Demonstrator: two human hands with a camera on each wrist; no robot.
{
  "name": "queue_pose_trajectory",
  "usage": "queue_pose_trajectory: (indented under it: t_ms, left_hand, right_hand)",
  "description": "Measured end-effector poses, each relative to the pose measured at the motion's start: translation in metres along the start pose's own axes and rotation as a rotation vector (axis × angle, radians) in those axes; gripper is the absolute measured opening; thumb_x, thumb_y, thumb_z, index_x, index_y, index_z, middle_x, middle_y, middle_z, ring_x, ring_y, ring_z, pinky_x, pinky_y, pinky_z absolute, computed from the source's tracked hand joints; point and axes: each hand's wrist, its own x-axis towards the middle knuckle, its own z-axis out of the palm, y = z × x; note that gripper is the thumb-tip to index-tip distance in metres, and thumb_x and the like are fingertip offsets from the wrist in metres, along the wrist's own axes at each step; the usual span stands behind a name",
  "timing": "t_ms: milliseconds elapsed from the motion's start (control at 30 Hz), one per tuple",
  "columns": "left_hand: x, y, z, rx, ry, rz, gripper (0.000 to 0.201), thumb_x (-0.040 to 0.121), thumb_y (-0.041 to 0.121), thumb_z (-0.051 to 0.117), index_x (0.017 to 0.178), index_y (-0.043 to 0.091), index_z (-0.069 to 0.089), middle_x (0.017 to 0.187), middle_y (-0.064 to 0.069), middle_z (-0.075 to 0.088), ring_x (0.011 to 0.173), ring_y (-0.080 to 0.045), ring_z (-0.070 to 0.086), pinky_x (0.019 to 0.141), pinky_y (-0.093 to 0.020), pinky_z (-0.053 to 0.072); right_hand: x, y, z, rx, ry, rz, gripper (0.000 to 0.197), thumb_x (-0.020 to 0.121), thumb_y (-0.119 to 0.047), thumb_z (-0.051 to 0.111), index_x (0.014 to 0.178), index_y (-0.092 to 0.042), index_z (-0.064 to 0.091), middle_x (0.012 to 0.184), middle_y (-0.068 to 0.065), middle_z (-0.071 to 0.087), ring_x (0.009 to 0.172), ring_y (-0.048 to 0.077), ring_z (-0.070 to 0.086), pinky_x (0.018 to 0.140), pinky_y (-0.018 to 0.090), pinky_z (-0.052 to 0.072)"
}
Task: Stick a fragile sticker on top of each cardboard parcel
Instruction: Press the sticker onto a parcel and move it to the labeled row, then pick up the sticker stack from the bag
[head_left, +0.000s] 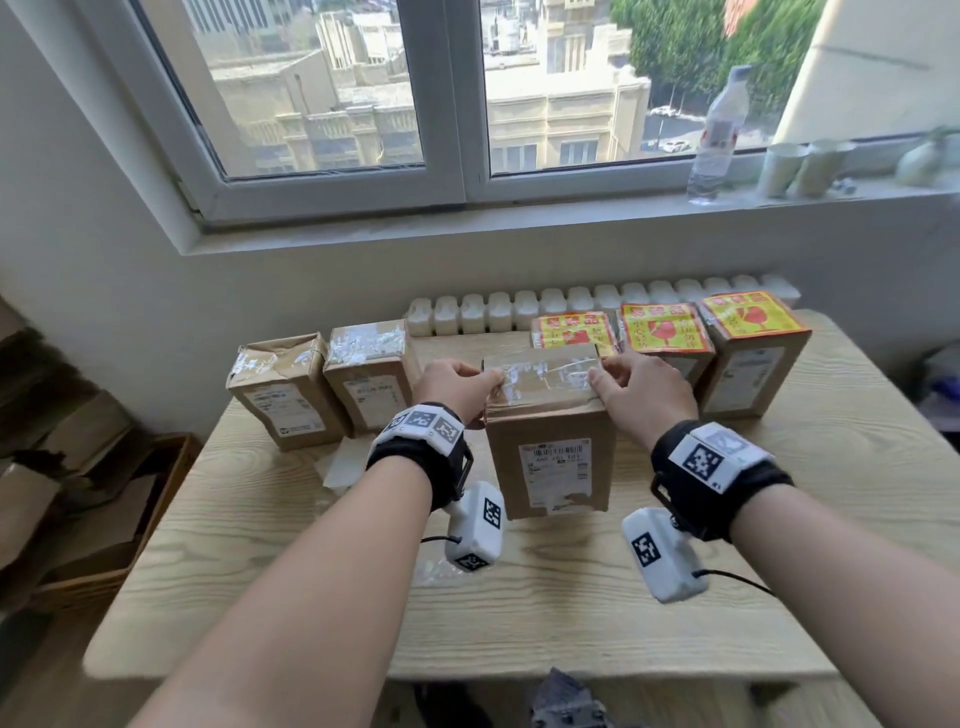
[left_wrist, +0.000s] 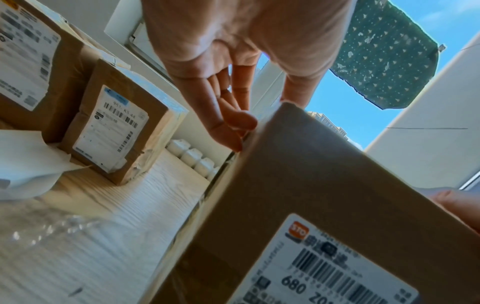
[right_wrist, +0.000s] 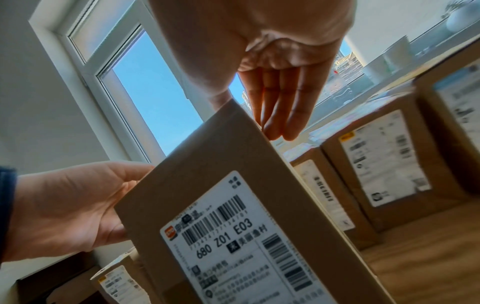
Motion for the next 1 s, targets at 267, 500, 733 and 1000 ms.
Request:
queue_pose_trajectory:
  t_ms: [267, 500, 733, 1000]
  left_hand:
    - [-0.015, 0.000, 0.052, -0.095, -0.211, -0.052, 0.021, 0.082, 0.017, 0.074, 0.096, 0.016, 0.059, 0.089, -0.004, 0.065, 0.075, -0.020, 0.068, 0.073, -0.038, 0.061]
    - [-0.017, -0.003, 0.071, -0.121, -0.252, -0.059, 0.022, 0.080, 0.011, 0.075, 0.091, 0.020, 0.057, 0.098, -0.008, 0.066, 0.079, -0.023, 0.067, 0.076, -0.041, 0.061]
    - [-0.016, -0.009, 0.069, -0.118, -0.297, -0.058, 0.030, 0.082, 0.017, 0.075, 0.108, 0.008, 0.061, 0.090, -0.010, 0.070, 0.080, -0.024, 0.069, 0.075, -0.038, 0.061]
    - [-0.004, -0.009, 0.038, -0.002, -0.273, 0.034, 0.019, 0.089, 0.022, 0.067, 0.104, 0.011, 0.064, 0.085, -0.005, 0.067, 0.074, -0.015, 0.068, 0.070, -0.030, 0.059]
  right_hand:
    - [-0.010, 0.058, -0.009, -0.010, -0.004, 0.117, 0.035, 0.093, -0.044, 0.051, 0.120, -0.024, 0.063, 0.117, 0.001, 0.067, 0.109, 0.025, 0.060, 0.090, 0.034, 0.046]
    - [-0.012, 0.084, -0.005, 0.002, -0.010, 0.164, 0.036, 0.093, -0.044, 0.052, 0.120, -0.022, 0.062, 0.114, 0.002, 0.067, 0.104, 0.025, 0.060, 0.089, 0.034, 0.048]
    - [-0.015, 0.084, -0.004, 0.043, 0.028, 0.193, 0.027, 0.089, -0.044, 0.056, 0.106, -0.025, 0.062, 0.103, -0.002, 0.066, 0.087, 0.018, 0.056, 0.075, 0.030, 0.045]
    - [-0.015, 0.038, 0.001, -0.062, 0.116, -0.068, 0.026, 0.088, -0.024, 0.060, 0.113, -0.021, 0.062, 0.112, 0.001, 0.057, 0.106, 0.018, 0.052, 0.090, 0.034, 0.046]
